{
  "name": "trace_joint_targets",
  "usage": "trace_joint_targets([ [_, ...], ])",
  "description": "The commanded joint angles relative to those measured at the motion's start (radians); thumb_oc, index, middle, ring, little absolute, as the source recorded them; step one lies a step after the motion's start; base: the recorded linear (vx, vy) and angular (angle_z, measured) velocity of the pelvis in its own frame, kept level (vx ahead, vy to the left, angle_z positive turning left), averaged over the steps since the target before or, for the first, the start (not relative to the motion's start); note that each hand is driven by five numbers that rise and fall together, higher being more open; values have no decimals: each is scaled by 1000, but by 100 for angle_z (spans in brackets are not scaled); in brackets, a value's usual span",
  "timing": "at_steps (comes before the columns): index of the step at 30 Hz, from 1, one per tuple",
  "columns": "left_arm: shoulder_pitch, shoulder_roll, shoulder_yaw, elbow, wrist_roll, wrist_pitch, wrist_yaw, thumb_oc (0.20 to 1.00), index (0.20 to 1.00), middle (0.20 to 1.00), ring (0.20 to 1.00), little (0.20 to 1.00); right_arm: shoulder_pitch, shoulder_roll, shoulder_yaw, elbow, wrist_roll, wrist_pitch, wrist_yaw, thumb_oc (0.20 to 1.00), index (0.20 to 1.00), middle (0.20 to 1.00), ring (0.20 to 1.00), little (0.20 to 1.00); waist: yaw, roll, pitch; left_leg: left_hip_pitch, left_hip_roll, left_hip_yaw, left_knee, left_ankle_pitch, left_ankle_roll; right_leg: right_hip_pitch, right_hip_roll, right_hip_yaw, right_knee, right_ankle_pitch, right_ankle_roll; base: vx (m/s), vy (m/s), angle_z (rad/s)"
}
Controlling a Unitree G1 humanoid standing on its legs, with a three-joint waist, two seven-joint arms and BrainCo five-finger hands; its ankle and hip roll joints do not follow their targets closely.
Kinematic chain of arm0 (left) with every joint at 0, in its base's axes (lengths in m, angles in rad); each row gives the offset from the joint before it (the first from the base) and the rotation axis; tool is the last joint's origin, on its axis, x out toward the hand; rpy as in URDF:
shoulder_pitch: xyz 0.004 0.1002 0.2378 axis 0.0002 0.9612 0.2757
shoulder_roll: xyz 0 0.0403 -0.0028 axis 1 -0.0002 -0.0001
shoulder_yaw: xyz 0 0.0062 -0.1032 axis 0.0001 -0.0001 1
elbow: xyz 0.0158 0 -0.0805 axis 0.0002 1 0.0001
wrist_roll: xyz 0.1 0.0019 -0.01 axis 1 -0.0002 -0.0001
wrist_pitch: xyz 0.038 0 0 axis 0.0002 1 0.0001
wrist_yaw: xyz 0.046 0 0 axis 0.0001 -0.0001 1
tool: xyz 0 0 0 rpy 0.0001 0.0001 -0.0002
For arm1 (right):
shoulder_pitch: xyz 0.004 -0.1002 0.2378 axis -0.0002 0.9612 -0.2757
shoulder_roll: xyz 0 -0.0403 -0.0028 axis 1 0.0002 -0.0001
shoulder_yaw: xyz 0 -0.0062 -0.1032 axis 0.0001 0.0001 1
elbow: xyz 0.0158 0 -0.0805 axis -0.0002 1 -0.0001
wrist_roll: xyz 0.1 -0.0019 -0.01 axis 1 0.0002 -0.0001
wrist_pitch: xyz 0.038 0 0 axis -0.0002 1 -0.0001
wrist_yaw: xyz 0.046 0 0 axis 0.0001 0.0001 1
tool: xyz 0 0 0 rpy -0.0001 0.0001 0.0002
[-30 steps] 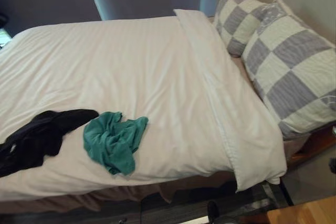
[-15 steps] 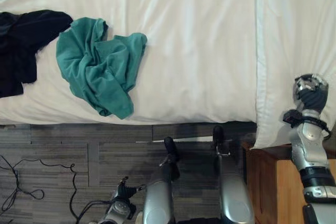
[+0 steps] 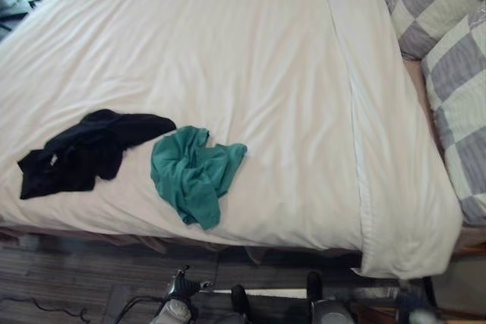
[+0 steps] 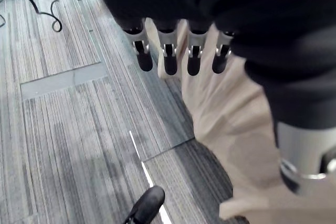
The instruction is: Tidy up the quilt and then pick up the clothes from the bed and put them into the laundry hamper.
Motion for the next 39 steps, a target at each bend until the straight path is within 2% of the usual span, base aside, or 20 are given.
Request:
trace_joint_targets([
  [1,-24,16,46,6,-20,-22,8,1000,1000,1000,1000,1000,22,-17,72,-53,-211,16,12,1000,1000,1000,1000,1000,12,-30,74,-126,64,-127,354,-102,-92,-16,-88,61,46,-66,38,-29,172,-8],
  [2,-24,16,46,6,-20,-22,8,1000,1000,1000,1000,1000,22,-17,72,-53,-211,16,12,1000,1000,1000,1000,1000,11,-30,75,-126,64,-127,354,-102,-92,-15,-88,61,46,-66,38,34,266,-9],
  [3,-8,18,60,11,-19,-26,14,1000,1000,1000,1000,1000,23,-19,89,-61,-239,22,16,1000,1000,1000,1000,1000,17,-34,57,-103,129,-116,294,-95,-95,-16,-114,58,44,-64,57,132,515,-10],
  [4,31,18,74,18,3,-25,17,1000,1000,1000,1000,1000,36,-6,98,-88,-245,25,32,1000,1000,1000,1000,1000,24,-38,25,-50,230,-56,146,-35,-100,3,-148,51,37,-68,83,151,733,-14],
  [7,46,16,63,18,39,-24,27,1000,1000,1000,1000,1000,57,11,60,-103,-195,24,37,1000,1000,1000,1000,1000,19,-33,-15,-80,336,11,46,96,-134,49,-204,15,5,-68,113,163,700,15],
  [9,34,9,56,32,39,-28,14,1000,1000,1000,1000,1000,62,18,42,-95,-173,20,45,1000,1000,1000,1000,1000,13,-22,-29,-63,331,14,7,87,-144,64,-218,10,5,-66,118,175,561,23],
  [12,-12,3,43,60,40,-12,16,1000,1000,1000,1000,1000,49,54,21,-51,-188,51,35,1000,1000,1000,1000,1000,5,-44,-28,-87,249,64,89,9,-131,27,-347,-57,48,131,123,139,695,31],
  [15,-19,5,47,62,41,-3,6,1000,1000,1000,1000,1000,46,77,47,-70,-180,41,31,1000,1000,1000,1000,1000,15,-42,-20,-64,225,137,76,-8,-107,-1,-320,-167,123,56,80,37,504,-48],
  [18,-14,8,38,75,56,20,-8,1000,1000,1000,1000,1000,25,99,109,-98,-184,21,8,1000,1000,1000,1000,1000,-11,-32,-1,24,107,195,-31,-30,-62,-60,31,-149,208,-166,42,128,554,-24],
  [21,-13,3,38,83,64,20,-7,1000,1000,1000,1000,1000,18,99,119,-93,-180,16,3,1000,1000,1000,1000,1000,-21,-35,10,39,76,197,-23,-52,-52,-38,75,-138,161,-174,24,81,227,5],
  [22,-18,-10,27,89,85,8,-1,1000,1000,1000,1000,1000,15,91,121,-92,-167,10,1,1000,1000,1000,1000,1000,-50,-36,26,14,23,185,80,-116,-23,-41,100,-33,96,-171,-23,132,328,26],
  [23,-18,-10,27,89,85,8,0,1000,1000,1000,1000,1000,14,91,121,-92,-167,10,1,1000,1000,1000,1000,1000,-50,-35,27,13,24,185,85,-120,-23,-39,101,-33,95,-170,-23,85,307,17],
  [24,-23,-29,10,83,89,1,11,1000,1000,1000,1000,1000,3,87,131,-93,-156,10,1,1000,1000,1000,1000,1000,-60,-39,40,-39,3,175,246,-142,-30,-26,96,22,75,-152,-48,107,320,69],
  [25,-41,-45,8,56,45,-3,21,1000,1000,1000,1000,1000,-25,58,135,-87,-163,21,-9,1000,1000,1000,1000,1000,-42,-38,82,-171,25,129,566,-58,-125,21,78,47,41,-149,-85,106,395,84],
  [28,-44,-50,5,35,30,-10,28,1000,1000,1000,1000,1000,-24,63,123,-84,-154,20,-23,1000,1000,1000,1000,1000,-42,-35,68,-164,75,89,477,-78,-107,32,45,37,5,-136,-52,120,378,45],
  [29,-39,-66,-7,24,43,-11,30,1000,1000,1000,1000,1000,-26,72,127,-103,-159,26,-16,1000,1000,1000,1000,1000,-42,-21,36,-93,140,68,271,-94,-90,29,2,45,-6,-140,-5,262,525,-27],
  [31,-32,-64,-20,7,53,-17,31,1000,1000,1000,1000,1000,-13,63,131,-149,-154,19,-4,1000,1000,1000,1000,1000,-35,-12,11,-58,186,-40,102,-31,-88,34,-28,87,-6,-164,19,284,591,-56],
  [35,-68,-85,-42,22,56,-10,14,1000,1000,1000,1000,1000,-2,76,115,-155,-160,23,-2,1000,1000,1000,1000,1000,-57,19,-18,10,172,-70,-3,-26,-108,42,-70,85,-6,-137,46,167,481,-40],
  [36,-74,-76,-52,20,66,-6,15,1000,1000,1000,1000,1000,-20,92,107,-164,-142,28,-3,1000,1000,1000,1000,1000,-56,3,-23,39,124,-48,-19,-43,-95,9,-104,108,-2,-72,64,96,589,-45],
  [39,-72,-58,-53,20,77,2,8,1000,1000,1000,1000,1000,-31,120,104,-190,-112,24,-1,1000,1000,1000,1000,1000,-56,-14,-15,58,109,-2,-23,-57,-73,-46,-96,127,21,-36,66,-39,285,-84],
])
